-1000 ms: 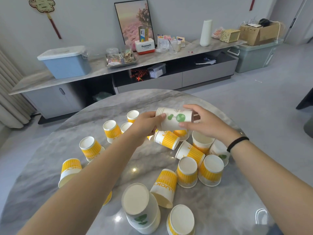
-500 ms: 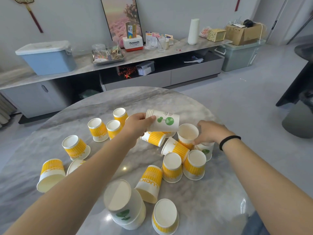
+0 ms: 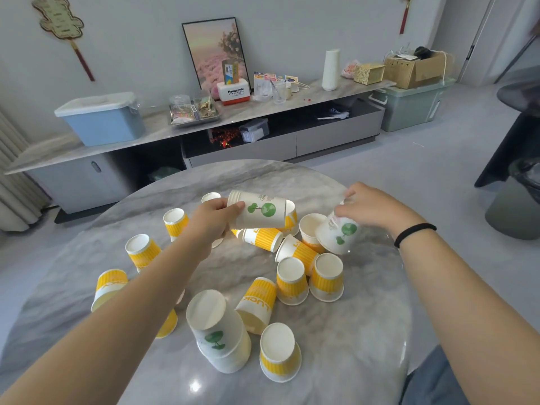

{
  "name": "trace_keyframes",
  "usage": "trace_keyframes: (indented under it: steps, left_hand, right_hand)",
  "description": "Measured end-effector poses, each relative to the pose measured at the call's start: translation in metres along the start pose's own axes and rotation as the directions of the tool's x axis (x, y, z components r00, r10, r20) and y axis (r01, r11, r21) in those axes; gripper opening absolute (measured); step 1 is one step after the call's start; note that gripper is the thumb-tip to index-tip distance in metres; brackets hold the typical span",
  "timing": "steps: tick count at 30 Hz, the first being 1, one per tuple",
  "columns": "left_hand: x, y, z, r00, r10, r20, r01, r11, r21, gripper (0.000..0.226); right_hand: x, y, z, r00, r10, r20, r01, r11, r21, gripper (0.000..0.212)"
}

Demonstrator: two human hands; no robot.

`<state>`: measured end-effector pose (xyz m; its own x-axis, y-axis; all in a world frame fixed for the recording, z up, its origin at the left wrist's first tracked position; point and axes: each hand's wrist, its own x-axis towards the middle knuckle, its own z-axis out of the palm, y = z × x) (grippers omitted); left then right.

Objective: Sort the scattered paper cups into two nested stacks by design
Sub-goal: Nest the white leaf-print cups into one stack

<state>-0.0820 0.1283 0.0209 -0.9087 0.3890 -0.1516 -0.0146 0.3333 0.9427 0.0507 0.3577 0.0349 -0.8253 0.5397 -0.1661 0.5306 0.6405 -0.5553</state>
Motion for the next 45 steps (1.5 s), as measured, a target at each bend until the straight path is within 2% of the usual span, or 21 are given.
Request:
trace_keyframes:
  steps: [3, 7, 11, 15, 19, 24, 31, 39, 42, 45]
  left_hand:
    - [-0.022, 0.008, -0.019, 0.993, 0.057, -0.099, -0.056, 0.998, 0.008, 0.013]
    - [-0.058, 0.003, -0.044, 0.991, 0.070, -0.116, -0.074, 0.997, -0.033, 0.016]
    - [-0.085, -0.012, -0.057, 0.996, -0.020, -0.081, 0.002, 0.977, -0.211, 0.016]
    - [-0.112, -0.022, -0.060, 0.990, -0.125, -0.073, 0.084, 0.909, -0.409, 0.025]
    - [-0.132, -0.032, -0.057, 0.976, -0.200, -0.083, 0.131, 0.852, -0.507, 0.014]
    - [-0.143, -0.046, -0.053, 0.948, -0.290, -0.131, 0.153, 0.775, -0.613, 0.030]
    - [-0.142, -0.059, -0.045, 0.931, -0.346, -0.116, 0.209, 0.767, -0.606, 0.022]
    - [-0.141, -0.067, -0.038, 0.880, -0.460, -0.123, 0.325, 0.769, -0.551, 0.032]
    - [-0.142, -0.068, -0.038, 0.875, -0.469, -0.117, 0.341, 0.770, -0.539, 0.027]
    - [-0.141, -0.067, -0.040, 0.881, -0.465, -0.085, 0.350, 0.763, -0.544, 0.023]
  right_hand:
    - [-0.012, -0.010, -0.005, 0.996, -0.063, -0.059, 0.073, 0.979, 0.193, 0.043]
    - [-0.028, -0.030, 0.007, 0.990, -0.136, 0.029, 0.119, 0.937, 0.328, 0.041]
    - [-0.039, -0.051, 0.017, 0.967, -0.251, 0.046, 0.219, 0.909, 0.354, 0.037]
    - [-0.049, -0.068, 0.020, 0.945, -0.325, 0.044, 0.278, 0.863, 0.422, 0.032]
    - [-0.061, -0.081, 0.022, 0.927, -0.373, 0.044, 0.322, 0.849, 0.418, 0.030]
    - [-0.074, -0.093, 0.032, 0.927, -0.372, 0.048, 0.319, 0.849, 0.421, 0.030]
    - [-0.075, -0.095, 0.047, 0.944, -0.328, 0.019, 0.297, 0.878, 0.376, 0.035]
    - [-0.072, -0.093, 0.058, 0.942, -0.328, 0.072, 0.302, 0.921, 0.248, 0.029]
    - [-0.070, -0.092, 0.059, 0.937, -0.348, 0.012, 0.338, 0.917, 0.212, 0.030]
    - [-0.074, -0.094, 0.059, 0.921, -0.387, -0.042, 0.383, 0.882, 0.274, 0.028]
